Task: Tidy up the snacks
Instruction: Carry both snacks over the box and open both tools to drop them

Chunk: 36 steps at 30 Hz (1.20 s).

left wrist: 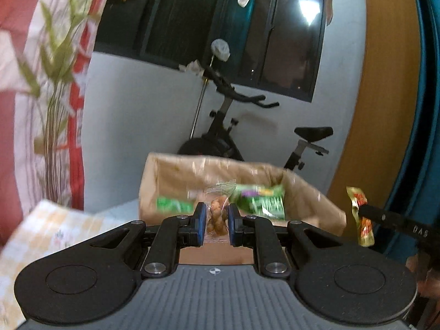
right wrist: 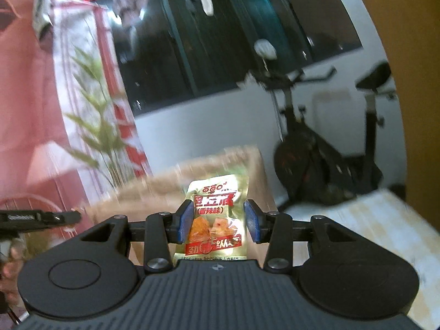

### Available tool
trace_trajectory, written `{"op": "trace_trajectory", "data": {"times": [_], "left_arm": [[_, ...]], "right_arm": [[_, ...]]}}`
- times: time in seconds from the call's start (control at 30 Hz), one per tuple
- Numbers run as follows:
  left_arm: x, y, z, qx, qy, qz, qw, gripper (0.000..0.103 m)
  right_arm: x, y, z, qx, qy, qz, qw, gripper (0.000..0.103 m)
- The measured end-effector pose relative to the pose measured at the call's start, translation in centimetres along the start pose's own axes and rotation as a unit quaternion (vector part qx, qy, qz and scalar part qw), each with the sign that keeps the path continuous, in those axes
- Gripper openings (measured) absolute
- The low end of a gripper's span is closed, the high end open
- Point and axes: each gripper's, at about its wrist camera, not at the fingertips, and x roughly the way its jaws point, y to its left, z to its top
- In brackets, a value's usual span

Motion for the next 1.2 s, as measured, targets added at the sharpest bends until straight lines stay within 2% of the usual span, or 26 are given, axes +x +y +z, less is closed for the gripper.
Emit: {"op": "trace_trajectory", "data": {"times": [0.07, 0.2, 0.43, 0.47, 0.53, 0.6, 0.63, 0.67, 0.73, 0.93, 1.03, 1.2], "left_arm": [[1.0, -0.2, 1.0, 0.002, -0.013, 0.002, 0.9999, 0.018], [4.5, -0.1, 2.6, -0.009, 0.001, 0.000, 1.0000, 0.018], [9.0, -0.1, 2.7, 0.019, 0.052, 0.034, 0.9979, 0.020], [9.3, 0.0, 2.7, 0.021, 0.059, 0.035, 0.9974, 0.023], [9.3, 0.2, 2.6, 0.028, 0.067, 0.039, 0.9966, 0.042], [8.8, 0.4, 2.4, 0.033, 0.064, 0.046, 0.9964, 0.051], [8.6, 0.5, 2.4, 0.031, 0.064, 0.048, 0.9963, 0.054], [8.4, 0.6, 2.3, 0.027, 0.064, 0.051, 0.9963, 0.054], [7.8, 0.8, 2.3, 0.016, 0.066, 0.049, 0.9965, 0.055], [5.1, 0.5, 1.8, 0.022, 0.052, 0.056, 0.9968, 0.062], [3.7, 0.4, 1.2, 0.025, 0.048, 0.060, 0.9968, 0.063], [1.6, 0.9, 0.1, 0.002, 0.045, 0.052, 0.9976, 0.063]], "right_arm": [[1.2, 0.4, 1.9, -0.008, -0.012, 0.011, 1.000, 0.043], [5.4, 1.6, 4.6, -0.048, -0.021, 0.017, 0.998, 0.043], [12.0, 3.2, 4.6, -0.078, 0.037, 0.008, 0.996, 0.044], [12.5, 3.3, 4.2, -0.079, 0.049, 0.004, 0.996, 0.044], [13.0, 3.3, 3.7, -0.073, 0.065, -0.007, 0.995, 0.046], [13.2, 3.3, 3.3, -0.067, 0.077, -0.010, 0.995, 0.048], [13.0, 3.2, 3.2, -0.067, 0.080, -0.009, 0.995, 0.053], [12.9, 3.2, 3.1, -0.068, 0.080, -0.010, 0.994, 0.058], [12.3, 3.2, 3.1, -0.071, 0.076, -0.012, 0.994, 0.061], [10.1, 3.2, 3.2, -0.081, 0.063, -0.009, 0.995, 0.061], [9.0, 3.6, 3.1, -0.094, 0.056, -0.004, 0.994, 0.061], [6.9, 3.7, 2.3, -0.103, 0.050, 0.001, 0.993, 0.061]]}}
